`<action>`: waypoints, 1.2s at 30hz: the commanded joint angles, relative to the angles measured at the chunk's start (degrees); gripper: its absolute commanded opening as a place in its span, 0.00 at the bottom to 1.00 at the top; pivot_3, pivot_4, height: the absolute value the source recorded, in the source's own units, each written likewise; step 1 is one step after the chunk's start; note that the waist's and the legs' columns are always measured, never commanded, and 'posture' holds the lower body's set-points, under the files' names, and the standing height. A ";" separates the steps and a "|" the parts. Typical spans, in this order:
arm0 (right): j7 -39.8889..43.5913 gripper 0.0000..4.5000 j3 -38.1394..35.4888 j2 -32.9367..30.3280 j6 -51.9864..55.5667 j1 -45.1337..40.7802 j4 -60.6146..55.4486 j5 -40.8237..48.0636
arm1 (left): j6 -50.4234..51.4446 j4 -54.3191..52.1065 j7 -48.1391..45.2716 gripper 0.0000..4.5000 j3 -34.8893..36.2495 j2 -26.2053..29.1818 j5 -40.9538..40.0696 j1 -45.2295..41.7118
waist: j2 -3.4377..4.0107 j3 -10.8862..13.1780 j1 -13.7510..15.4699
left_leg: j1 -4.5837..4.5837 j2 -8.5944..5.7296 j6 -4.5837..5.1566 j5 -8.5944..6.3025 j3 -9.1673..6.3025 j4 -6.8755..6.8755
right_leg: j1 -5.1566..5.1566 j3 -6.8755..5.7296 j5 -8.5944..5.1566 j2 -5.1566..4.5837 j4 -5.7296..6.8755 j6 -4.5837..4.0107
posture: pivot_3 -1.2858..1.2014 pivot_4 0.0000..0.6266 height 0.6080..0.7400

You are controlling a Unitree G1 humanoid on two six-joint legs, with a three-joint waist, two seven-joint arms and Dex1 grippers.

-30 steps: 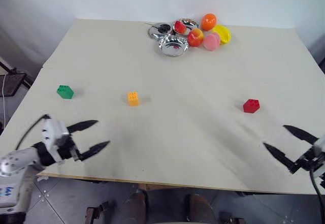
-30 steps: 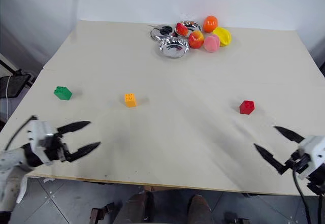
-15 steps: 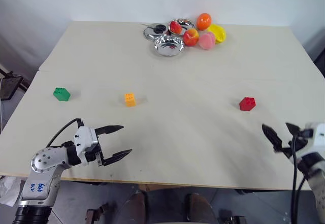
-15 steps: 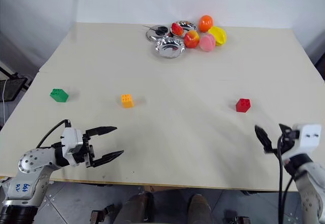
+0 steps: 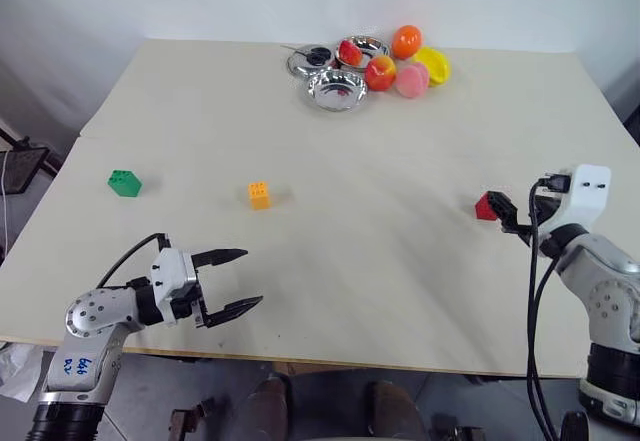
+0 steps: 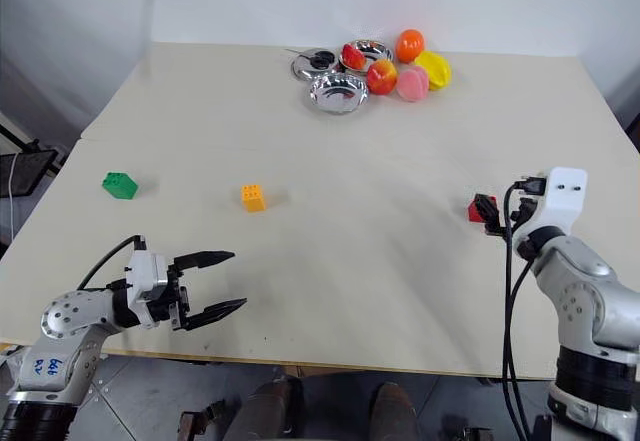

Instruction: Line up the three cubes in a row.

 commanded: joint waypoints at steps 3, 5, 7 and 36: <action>-0.05 1.00 3.56 0.04 0.28 -2.70 3.79 -3.81 | -1.10 -1.19 0.87 0.97 0.58 -0.31 -0.04 0.44 | 0.00 0.00 -0.07 | -0.02 0.00 0.00 0.00 0.00 0.00 | -0.02 0.00 0.00 0.00 0.05 0.00 | 0.52 0.24 1.00; 0.63 1.00 4.70 0.41 0.67 -3.00 4.06 -4.11 | -1.44 -1.00 1.12 0.97 0.65 -0.39 0.09 0.44 | 0.00 0.00 -0.12 | -0.04 -0.01 0.01 0.00 0.00 0.00 | -0.02 0.00 0.00 0.00 0.04 0.00 | 0.52 0.24 1.00; 0.89 0.92 5.18 0.46 0.24 -2.95 4.26 -4.77 | -1.52 -1.07 1.40 1.00 0.63 -0.42 0.13 0.47 | 0.00 0.00 -0.24 | -0.04 -0.01 0.01 0.00 0.00 0.00 | -0.03 0.00 0.00 0.00 0.05 0.00 | 0.52 0.24 1.00; 77.49 0.33 32.88 -13.90 -55.87 -19.71 40.39 -20.74 | -2.28 -1.23 0.66 1.00 0.90 0.75 0.22 1.63 | 0.04 0.20 -1.81 | 0.00 0.08 -0.03 0.00 0.06 0.18 | 0.06 0.01 -0.01 0.08 -0.05 0.05 | 0.52 0.24 1.00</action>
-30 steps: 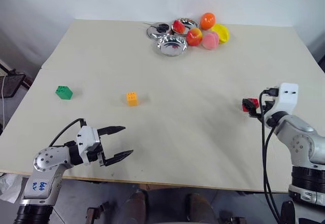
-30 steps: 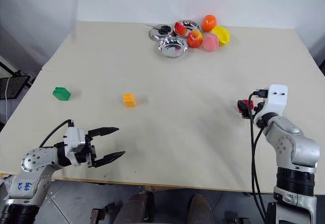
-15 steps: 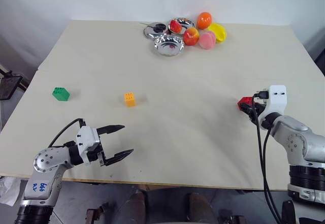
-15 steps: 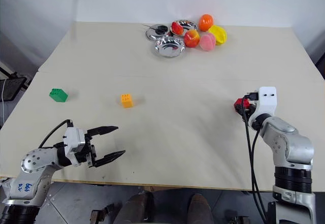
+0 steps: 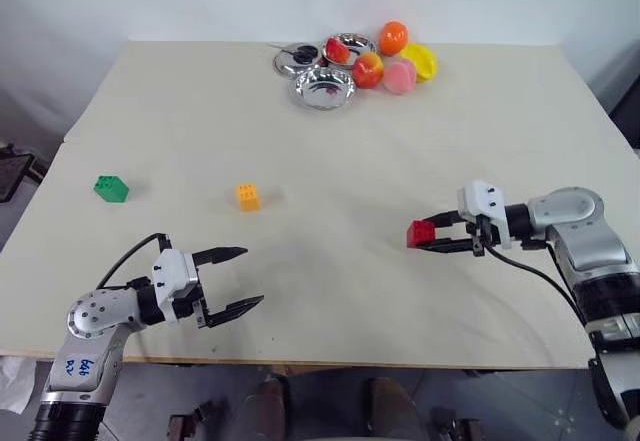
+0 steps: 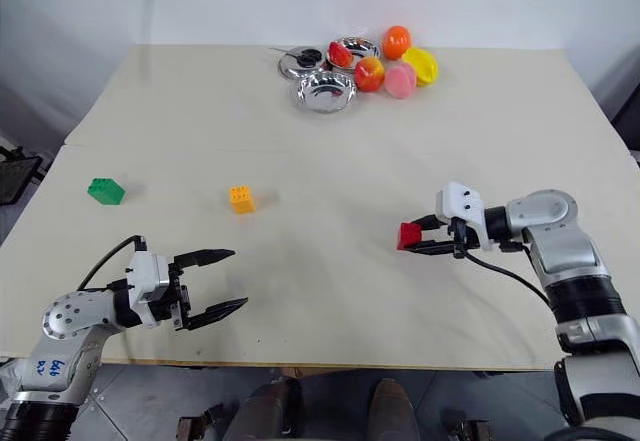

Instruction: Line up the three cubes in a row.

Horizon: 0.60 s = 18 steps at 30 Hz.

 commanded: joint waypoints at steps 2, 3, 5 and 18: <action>3.43 0.33 -0.34 0.83 -6.15 -1.59 7.09 -2.00 | -0.38 -1.91 0.09 1.00 1.41 0.80 -0.44 1.66 | 0.00 0.00 0.46 | -0.01 0.00 -0.01 -0.03 0.00 0.03 | 0.00 0.00 0.00 0.00 -0.01 0.00 | 0.52 0.24 1.00; 4.08 0.33 -0.07 0.84 -6.87 -1.78 8.02 -2.58 | -0.38 -1.91 0.09 1.00 1.47 0.84 -0.47 1.71 | 0.00 0.00 0.56 | -0.02 0.00 -0.01 -0.03 0.00 0.03 | 0.00 0.00 0.00 0.00 -0.02 0.00 | 0.52 0.24 1.00; 4.55 0.33 0.21 1.02 -8.70 -2.22 9.98 -3.68 | -0.35 -1.91 0.12 1.00 1.54 0.90 -0.51 1.81 | 0.00 0.00 0.69 | -0.01 0.00 -0.02 -0.03 0.00 0.04 | 0.00 0.00 0.00 0.00 -0.04 0.00 | 0.52 0.24 1.00; 7.16 0.33 -2.14 0.54 -13.79 -2.50 17.61 -3.21 | -0.16 -1.28 -0.08 1.00 2.48 2.55 -0.73 0.92 | 0.00 0.00 0.80 | 0.00 0.00 -0.03 -0.04 -0.02 0.17 | 0.06 0.00 0.00 0.00 -0.10 0.00 | 0.52 0.24 1.00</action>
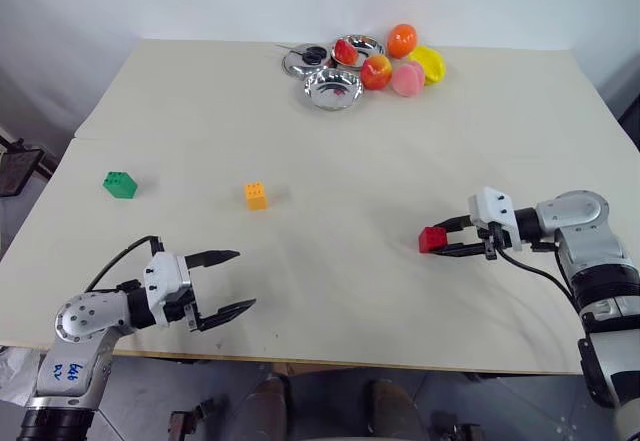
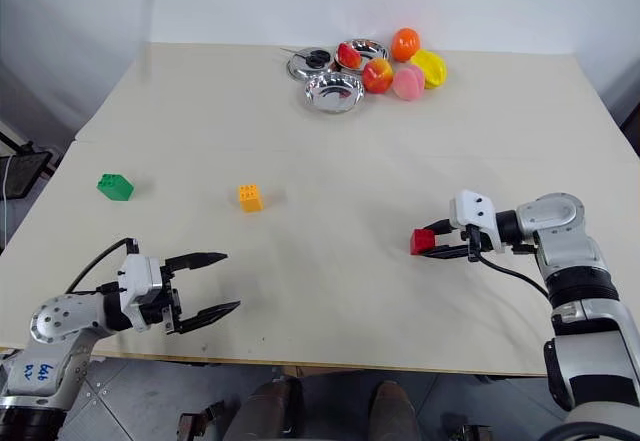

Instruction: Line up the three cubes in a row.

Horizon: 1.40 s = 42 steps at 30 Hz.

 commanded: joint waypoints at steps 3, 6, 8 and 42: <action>0.56 0.55 -1.42 -0.46 1.18 0.73 0.27 -0.44 | -0.28 -0.64 -0.22 1.00 1.08 0.51 -0.67 -0.68 | 0.00 0.00 0.01 | 0.00 0.00 0.00 0.00 0.00 0.00 | -0.01 0.00 0.00 0.00 0.01 0.00 | 0.52 0.24 1.00; 1.40 0.78 -3.20 -0.49 1.30 0.62 -1.80 1.71 | -0.10 -0.25 -0.02 1.00 1.33 0.61 -0.62 -1.11 | 0.02 0.01 -0.10 | -0.01 0.00 0.00 0.00 0.00 -0.01 | -0.03 0.00 0.00 0.00 0.08 0.00 | 0.52 0.24 1.00; 1.92 0.93 -4.61 -1.00 0.99 0.94 -3.88 3.42 | 0.33 0.11 0.38 1.00 1.86 0.63 -0.77 -1.10 | 0.02 0.01 -0.16 | -0.01 0.01 0.00 0.00 0.01 -0.01 | -0.03 0.00 0.00 0.00 0.08 0.00 | 0.52 0.24 1.00; -6.08 0.99 -27.81 5.35 8.81 37.41 -40.03 27.33 | -1.52 21.35 32.55 1.00 34.31 -8.00 -6.65 2.90 | -0.22 -0.02 1.62 | 0.09 0.45 0.02 -0.55 0.33 0.50 | 0.10 -0.01 0.06 0.24 -0.03 -0.07 | 0.52 0.24 1.00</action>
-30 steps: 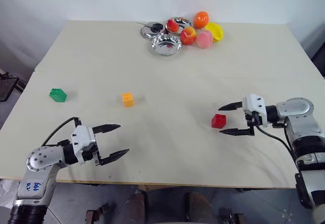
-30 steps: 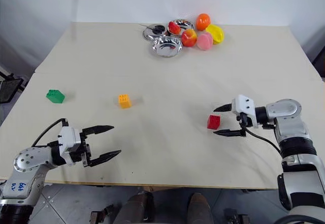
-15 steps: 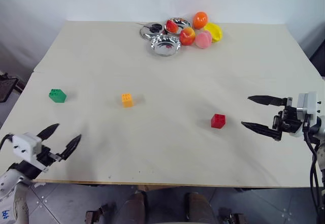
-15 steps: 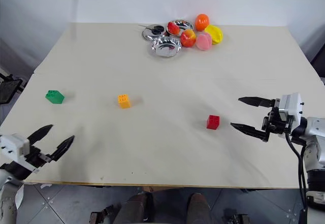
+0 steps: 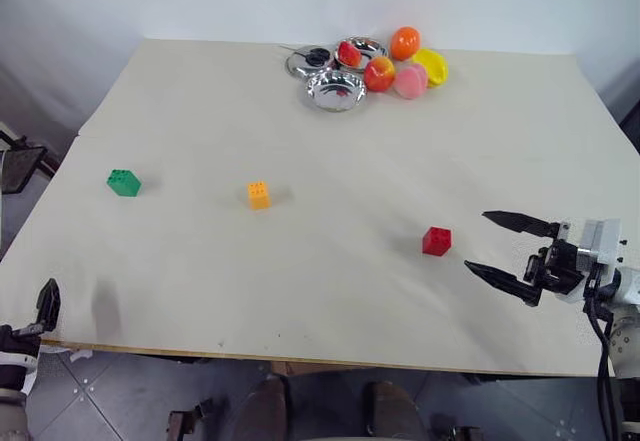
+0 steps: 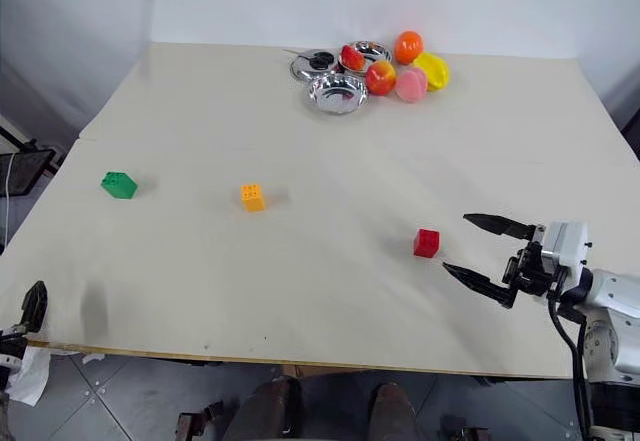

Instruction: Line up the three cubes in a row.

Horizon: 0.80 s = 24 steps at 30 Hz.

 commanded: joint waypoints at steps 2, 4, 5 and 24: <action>1.56 0.99 0.49 0.15 0.70 -0.24 0.04 1.22 | 3.89 -0.73 1.25 1.00 -1.87 4.49 0.24 -4.49 | 0.00 0.00 -0.11 | -0.01 0.00 0.00 0.00 0.00 0.01 | 0.00 0.00 0.00 0.00 0.00 -0.01 | 0.52 0.24 1.00; 1.12 0.99 0.93 0.79 0.14 -2.02 0.61 0.87 | 6.94 -0.12 0.51 1.00 -3.59 6.39 -0.83 -8.83 | 0.00 0.00 -0.21 | 0.01 0.00 -0.01 -0.01 0.01 -0.01 | -0.01 0.01 0.01 0.00 0.02 -0.01 | 0.52 0.24 1.00; 1.12 0.99 1.23 1.01 0.21 -2.46 0.62 0.83 | 8.50 0.75 1.17 1.00 -4.80 7.47 -0.09 -11.16 | 0.00 0.00 -0.22 | 0.01 0.03 -0.02 0.00 0.01 -0.01 | -0.03 0.01 0.01 0.03 0.03 -0.01 | 0.52 0.24 1.00; -2.10 0.99 4.51 2.54 2.92 -2.15 -6.18 0.71 | 7.87 42.48 3.30 1.00 -21.68 15.28 15.16 -51.09 | -0.09 0.00 -0.76 | 0.00 0.19 -0.12 0.01 0.20 -0.08 | -0.21 0.01 0.02 0.27 0.27 -0.03 | 0.52 0.24 1.00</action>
